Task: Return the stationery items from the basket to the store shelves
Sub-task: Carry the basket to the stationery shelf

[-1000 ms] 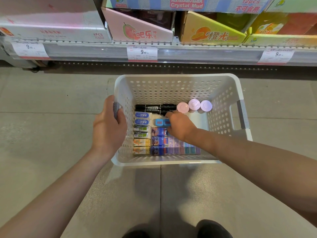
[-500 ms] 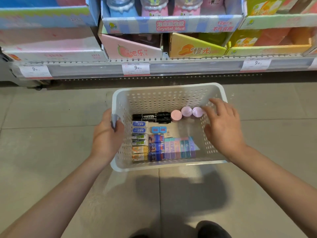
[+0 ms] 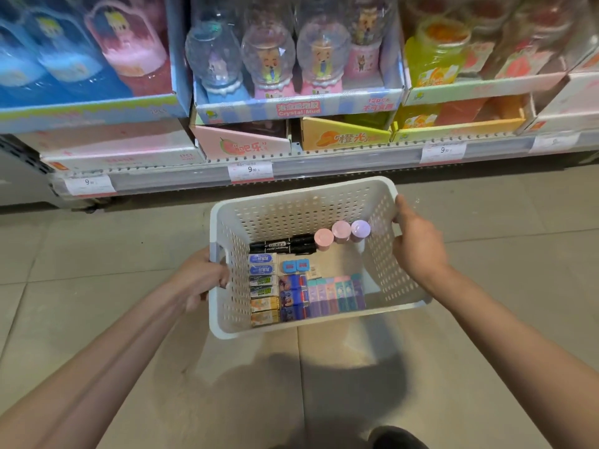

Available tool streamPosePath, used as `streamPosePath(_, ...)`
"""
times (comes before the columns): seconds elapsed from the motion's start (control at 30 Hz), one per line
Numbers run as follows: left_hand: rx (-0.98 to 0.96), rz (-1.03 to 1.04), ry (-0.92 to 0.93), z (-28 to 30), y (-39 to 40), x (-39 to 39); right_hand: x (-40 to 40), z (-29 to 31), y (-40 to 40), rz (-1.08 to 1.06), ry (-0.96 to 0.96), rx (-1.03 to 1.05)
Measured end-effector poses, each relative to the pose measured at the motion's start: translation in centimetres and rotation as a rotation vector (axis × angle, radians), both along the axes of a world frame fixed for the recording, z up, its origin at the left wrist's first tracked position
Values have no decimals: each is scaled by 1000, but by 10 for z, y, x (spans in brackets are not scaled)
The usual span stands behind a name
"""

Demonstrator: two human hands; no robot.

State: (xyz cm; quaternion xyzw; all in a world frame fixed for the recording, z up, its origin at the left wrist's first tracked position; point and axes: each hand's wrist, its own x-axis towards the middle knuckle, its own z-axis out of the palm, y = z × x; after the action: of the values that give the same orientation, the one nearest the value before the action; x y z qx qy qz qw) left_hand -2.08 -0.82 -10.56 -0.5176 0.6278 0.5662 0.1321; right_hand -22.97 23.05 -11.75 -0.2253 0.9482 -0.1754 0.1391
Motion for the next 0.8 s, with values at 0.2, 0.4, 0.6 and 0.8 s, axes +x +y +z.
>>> streamPosePath(0.2,-55,-20,72,75,-6,-5,-3,74,1,6,66,-49)
streamPosePath(0.4,-79,-20,88,191,-9,-5,0,185,8,1,71,-155)
streamPosePath(0.6,-83,-29,86,321,0,4,11,322,28,11,68,-149)
streamPosePath(0.8,-107,-64,108,461,17,11,29,460,53,-14,36,-157)
